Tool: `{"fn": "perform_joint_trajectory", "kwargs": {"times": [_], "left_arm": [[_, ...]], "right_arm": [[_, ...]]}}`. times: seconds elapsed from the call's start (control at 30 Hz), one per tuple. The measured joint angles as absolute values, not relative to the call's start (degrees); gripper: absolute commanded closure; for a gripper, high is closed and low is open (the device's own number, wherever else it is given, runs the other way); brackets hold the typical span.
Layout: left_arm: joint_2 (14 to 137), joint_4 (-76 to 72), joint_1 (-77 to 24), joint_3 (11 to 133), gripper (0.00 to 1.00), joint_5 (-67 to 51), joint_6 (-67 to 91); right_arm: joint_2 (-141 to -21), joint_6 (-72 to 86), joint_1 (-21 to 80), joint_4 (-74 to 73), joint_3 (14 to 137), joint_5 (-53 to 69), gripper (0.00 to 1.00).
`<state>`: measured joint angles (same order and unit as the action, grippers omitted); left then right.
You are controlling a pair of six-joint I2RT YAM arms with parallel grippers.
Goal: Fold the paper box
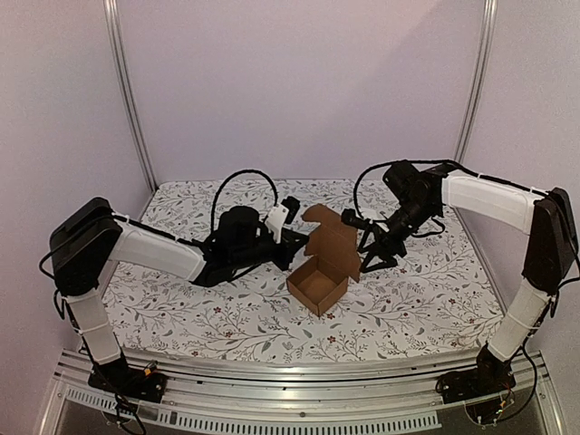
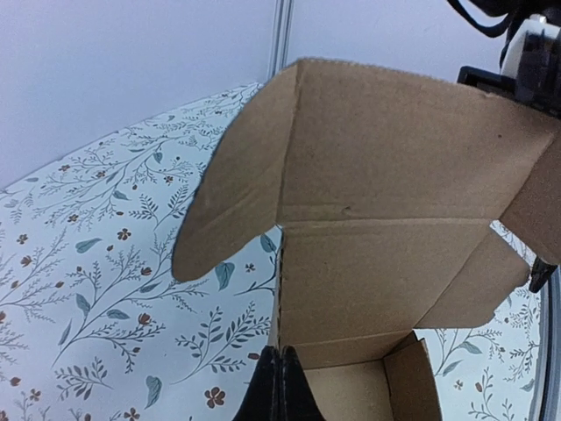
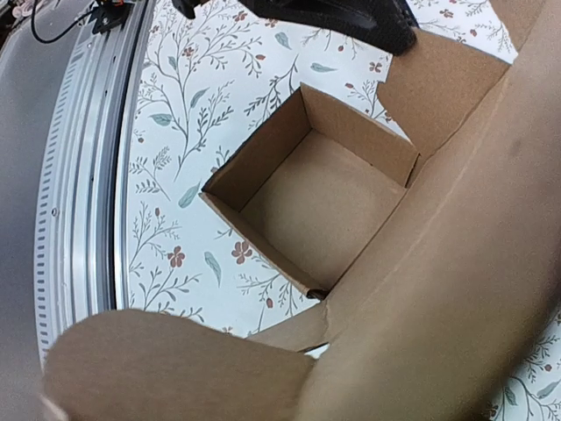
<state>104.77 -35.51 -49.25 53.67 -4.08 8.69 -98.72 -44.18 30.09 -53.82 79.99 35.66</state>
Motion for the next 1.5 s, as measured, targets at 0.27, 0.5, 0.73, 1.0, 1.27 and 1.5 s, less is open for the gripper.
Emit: {"fn": "perform_joint_trajectory", "kwargs": {"times": [0.27,0.5,0.73,1.0,1.27,1.5], "left_arm": [[106.28,-34.74,-48.88,54.41,1.00,-6.31,8.82],[106.45,-34.85,-48.53,54.65,1.00,-8.80,8.43],[106.91,-35.29,-48.42,54.96,1.00,-11.57,8.19],[107.83,-35.83,-48.31,55.46,1.00,-12.38,8.27],[108.97,-38.00,-48.29,55.46,1.00,-12.99,9.52],[109.58,-39.99,-48.29,55.33,1.00,-13.30,10.68]], "right_arm": [[-95.22,-53.74,27.97,-61.10,76.88,34.04,0.20],[-92.36,-55.57,23.53,-59.83,75.55,34.41,0.25],[-94.28,-51.20,22.59,-49.93,74.46,35.07,0.24],[-97.14,-49.67,26.65,-46.96,74.81,35.46,0.24],[-98.67,-47.07,27.68,-46.41,74.59,39.09,0.22],[-100.18,-42.06,27.70,-44.93,73.63,42.48,0.18]]}}
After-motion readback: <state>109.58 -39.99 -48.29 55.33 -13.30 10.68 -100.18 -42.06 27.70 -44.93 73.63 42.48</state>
